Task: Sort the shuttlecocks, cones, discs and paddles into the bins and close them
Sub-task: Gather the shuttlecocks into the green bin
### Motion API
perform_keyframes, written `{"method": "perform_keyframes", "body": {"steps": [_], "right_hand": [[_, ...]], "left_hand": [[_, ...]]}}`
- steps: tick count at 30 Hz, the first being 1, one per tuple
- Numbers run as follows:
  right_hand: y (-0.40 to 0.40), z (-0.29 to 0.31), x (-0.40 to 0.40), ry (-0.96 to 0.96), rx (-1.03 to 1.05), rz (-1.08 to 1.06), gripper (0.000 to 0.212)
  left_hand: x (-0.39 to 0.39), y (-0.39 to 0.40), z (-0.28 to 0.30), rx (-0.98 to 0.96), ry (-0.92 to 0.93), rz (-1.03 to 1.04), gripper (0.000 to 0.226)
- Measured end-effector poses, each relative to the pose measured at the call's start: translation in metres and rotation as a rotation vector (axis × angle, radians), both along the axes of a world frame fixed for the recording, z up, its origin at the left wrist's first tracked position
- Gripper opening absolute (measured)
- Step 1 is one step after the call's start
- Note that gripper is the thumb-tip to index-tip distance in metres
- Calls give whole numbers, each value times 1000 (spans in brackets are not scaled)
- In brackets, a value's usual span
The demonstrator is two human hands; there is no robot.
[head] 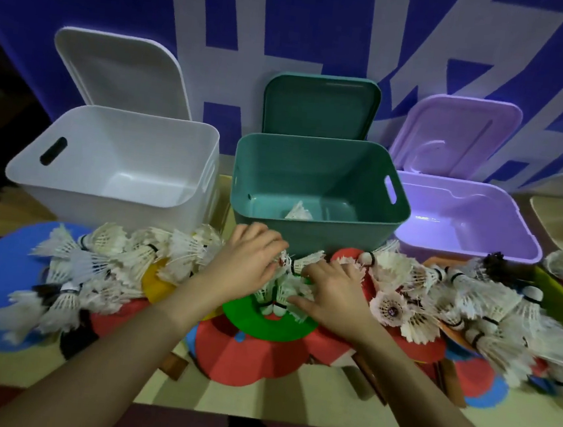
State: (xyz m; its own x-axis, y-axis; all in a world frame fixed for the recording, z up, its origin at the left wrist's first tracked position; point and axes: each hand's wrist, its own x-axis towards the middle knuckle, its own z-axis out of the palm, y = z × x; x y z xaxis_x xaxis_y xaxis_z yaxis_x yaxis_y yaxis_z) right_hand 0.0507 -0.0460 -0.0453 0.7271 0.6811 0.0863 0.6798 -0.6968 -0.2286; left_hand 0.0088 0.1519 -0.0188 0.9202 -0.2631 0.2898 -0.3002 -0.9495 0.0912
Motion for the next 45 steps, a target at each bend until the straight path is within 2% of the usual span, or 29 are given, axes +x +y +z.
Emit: {"method": "perform_keyframes", "body": {"steps": [3,5,6,10,14,16,19,21,25,30,34,39,42,45], "right_hand": [[3,-3,-2,50,-74,-51,30],[6,-5,-4,-1,-59,-83,9],[6,-5,-6,-36,-30,-109,4],[-4,-3,-6,-182,175,-150,10],[-17,5,-4,-206,339,-131,15],[-18,10,-1,-193,384,-129,18],[-14,22,2,-196,454,-127,20],[-11,35,6,-189,520,-122,19],[-4,70,17,-177,697,-107,18],[16,109,44,-192,860,-149,9],[34,118,76,-218,852,-224,8],[47,99,115,-136,621,-366,13],[46,87,124,-74,500,-392,24],[41,82,114,-93,477,-344,24]], "left_hand": [[0,-9,-9,20,30,29,42],[3,-14,-12,52,73,46,46],[5,-15,-14,64,81,62,46],[13,-19,-9,103,120,156,37],[18,-15,-9,186,115,157,17],[18,-11,-13,207,70,143,17],[11,-7,-16,145,-69,114,8],[7,-6,-8,57,-165,100,17],[8,-5,35,-96,-291,119,18],[37,5,90,-162,-388,168,8],[74,19,106,-132,-392,243,9],[114,31,97,-84,-150,381,27],[119,34,89,-53,-28,383,37],[108,34,85,-33,-6,328,41]]}}
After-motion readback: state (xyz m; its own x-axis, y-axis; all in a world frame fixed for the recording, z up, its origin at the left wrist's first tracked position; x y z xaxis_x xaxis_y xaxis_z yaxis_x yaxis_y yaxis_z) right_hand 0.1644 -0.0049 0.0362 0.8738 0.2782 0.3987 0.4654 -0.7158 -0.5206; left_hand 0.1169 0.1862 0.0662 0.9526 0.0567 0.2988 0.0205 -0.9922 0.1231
